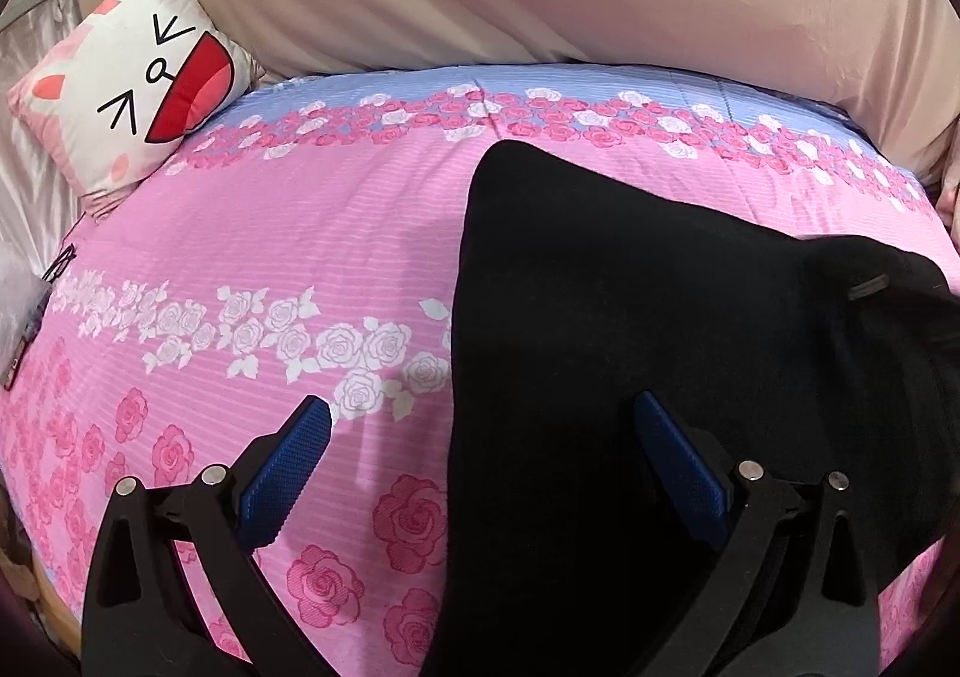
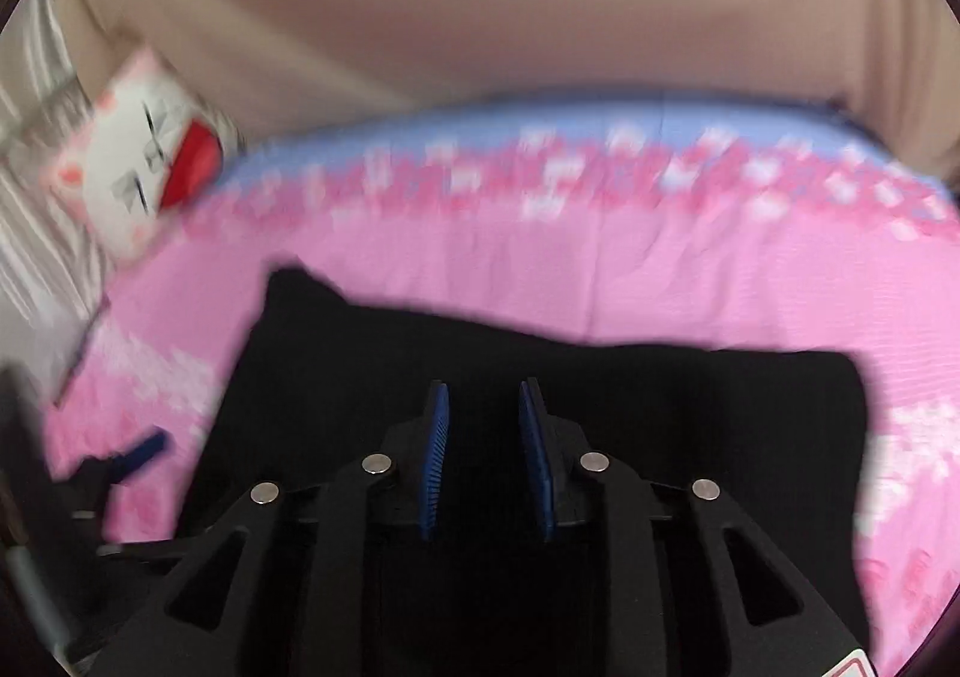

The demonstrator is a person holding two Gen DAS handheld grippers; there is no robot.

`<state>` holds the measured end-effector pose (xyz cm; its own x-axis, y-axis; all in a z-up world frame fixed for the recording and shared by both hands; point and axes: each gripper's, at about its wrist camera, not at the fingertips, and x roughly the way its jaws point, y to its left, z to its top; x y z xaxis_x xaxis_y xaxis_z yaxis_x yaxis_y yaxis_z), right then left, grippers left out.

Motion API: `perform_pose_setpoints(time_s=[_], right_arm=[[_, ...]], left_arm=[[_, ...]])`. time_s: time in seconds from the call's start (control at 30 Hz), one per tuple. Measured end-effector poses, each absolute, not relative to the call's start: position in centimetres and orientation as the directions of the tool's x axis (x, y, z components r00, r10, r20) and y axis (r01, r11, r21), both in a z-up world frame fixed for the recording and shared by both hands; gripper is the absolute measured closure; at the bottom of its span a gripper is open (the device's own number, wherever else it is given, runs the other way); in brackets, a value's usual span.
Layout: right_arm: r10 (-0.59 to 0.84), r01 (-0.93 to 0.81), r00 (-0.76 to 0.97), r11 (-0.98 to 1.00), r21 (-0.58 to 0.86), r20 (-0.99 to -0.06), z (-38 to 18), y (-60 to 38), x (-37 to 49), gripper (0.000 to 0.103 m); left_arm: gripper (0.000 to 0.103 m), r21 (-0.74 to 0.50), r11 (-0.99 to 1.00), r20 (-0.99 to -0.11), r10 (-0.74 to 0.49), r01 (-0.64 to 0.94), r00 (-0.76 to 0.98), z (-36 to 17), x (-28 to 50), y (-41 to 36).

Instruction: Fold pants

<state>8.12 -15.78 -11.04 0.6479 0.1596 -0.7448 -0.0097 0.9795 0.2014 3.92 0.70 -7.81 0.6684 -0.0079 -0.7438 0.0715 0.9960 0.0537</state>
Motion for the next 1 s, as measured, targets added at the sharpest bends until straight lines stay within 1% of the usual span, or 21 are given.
perform_pose_setpoints(time_s=[0.07,0.1,0.13,0.17,0.23,0.27,0.3,0.33,0.37,0.4,0.43,0.47,0.53,0.63,0.73,0.8,0.83,0.87,0.9,0.97,1.0], right_arm=[[0.168,0.050,0.654,0.963,0.264,-0.738,-11.4,-17.6,8.4,0.099],[0.142,0.108,0.663,0.953,0.282,-0.735,-10.5,-18.4,8.0,0.102],[0.131,0.116,0.684,0.952,0.285,-0.717,-9.6,-18.6,7.4,0.091],[0.134,0.093,0.704,0.956,0.278,-0.697,-8.7,-18.3,6.8,0.089],[0.167,0.002,0.697,0.972,0.235,-0.698,-8.1,-16.4,6.2,0.089],[0.147,-0.014,0.680,0.982,0.188,-0.718,-8.9,-15.8,6.5,0.089],[0.104,0.004,0.666,0.990,0.142,-0.739,-9.8,-15.8,6.9,0.088],[0.064,0.041,0.652,0.992,0.119,-0.755,-10.6,-16.4,7.2,0.093],[0.113,0.051,0.665,0.979,0.196,-0.738,-10.6,-17.7,6.4,0.093],[0.125,0.068,0.677,0.971,0.230,-0.725,-10.0,-18.1,5.8,0.093],[0.112,0.083,0.704,0.968,0.237,-0.702,-8.9,-18.7,4.3,0.087],[0.084,0.094,0.727,0.971,0.220,-0.682,-8.1,-19.1,2.9,0.084],[0.003,0.123,0.761,0.981,0.148,-0.649,-6.1,-20.1,-0.8,0.083],[-0.028,0.160,0.765,0.976,0.148,-0.643,-5.4,-23.0,-5.7,0.083],[-0.042,0.201,0.748,0.965,0.166,-0.662,-6.6,-24.2,-8.4,0.082],[-0.021,0.195,0.709,0.966,0.167,-0.705,-9.5,-24.3,-8.4,0.082],[-0.046,0.209,0.681,0.969,0.134,-0.731,-11.3,-24.3,-8.2,0.081],[-0.063,0.209,0.702,0.971,0.120,-0.709,-11.8,-24.2,-8.6,0.081],[-0.069,0.207,0.707,0.972,0.113,-0.704,-11.4,-24.1,-8.9,0.081],[-0.064,0.202,0.720,0.972,0.119,-0.691,-10.1,-24.1,-9.2,0.080],[-0.049,0.194,0.730,0.971,0.138,-0.681,-9.5,-24.3,-9.5,0.076]], left_arm=[[0.005,0.060,0.995,-0.742,-0.012,0.084,0.670,-7.7,3.8,0.6],[0.005,0.068,0.994,-0.743,-0.006,0.084,0.669,-7.7,3.8,0.5],[0.005,0.070,0.994,-0.743,-0.006,0.086,0.669,-7.8,3.8,0.5],[0.005,0.069,0.994,-0.744,-0.007,0.088,0.668,-7.8,3.8,0.6],[0.005,0.059,0.995,-0.746,-0.014,0.087,0.666,-8.0,3.9,0.7],[0.005,0.055,0.995,-0.747,-0.016,0.086,0.664,-8.0,4.0,0.7],[0.005,0.053,0.995,-0.748,-0.017,0.084,0.663,-8.1,4.0,0.7],[0.005,0.053,0.995,-0.749,-0.017,0.085,0.663,-8.0,4.1,0.6],[0.005,0.050,0.995,-0.749,-0.022,0.091,0.662,-8.0,4.1,0.6],[0.005,0.056,0.994,-0.750,-0.021,0.094,0.661,-7.8,4.0,0.6],[0.005,0.061,0.994,-0.748,-0.018,0.096,0.664,-7.6,3.9,0.6],[0.005,0.063,0.993,-0.744,-0.020,0.101,0.668,-7.4,3.7,0.8],[0.005,0.048,0.993,-0.738,-0.037,0.107,0.674,-6.7,3.0,1.4],[0.005,-0.010,0.994,-0.728,-0.084,0.112,0.680,-5.6,1.8,2.8],[0.005,-0.039,0.989,-0.721,-0.128,0.144,0.681,-5.0,0.1,3.3],[0.005,0.002,0.988,-0.730,-0.106,0.157,0.676,-5.8,-0.8,2.6],[0.005,0.026,0.986,-0.737,-0.090,0.162,0.670,-6.4,-1.0,2.1],[0.005,0.061,0.985,-0.752,-0.063,0.164,0.656,-7.4,-1.0,1.5],[0.005,0.082,0.983,-0.764,-0.045,0.165,0.644,-8.2,-1.0,1.1],[0.005,0.097,0.987,-0.749,-0.013,0.129,0.662,-8.4,-1.4,1.0],[0.005,0.105,0.987,-0.745,-0.004,0.123,0.667,-8.0,-1.6,0.9]])
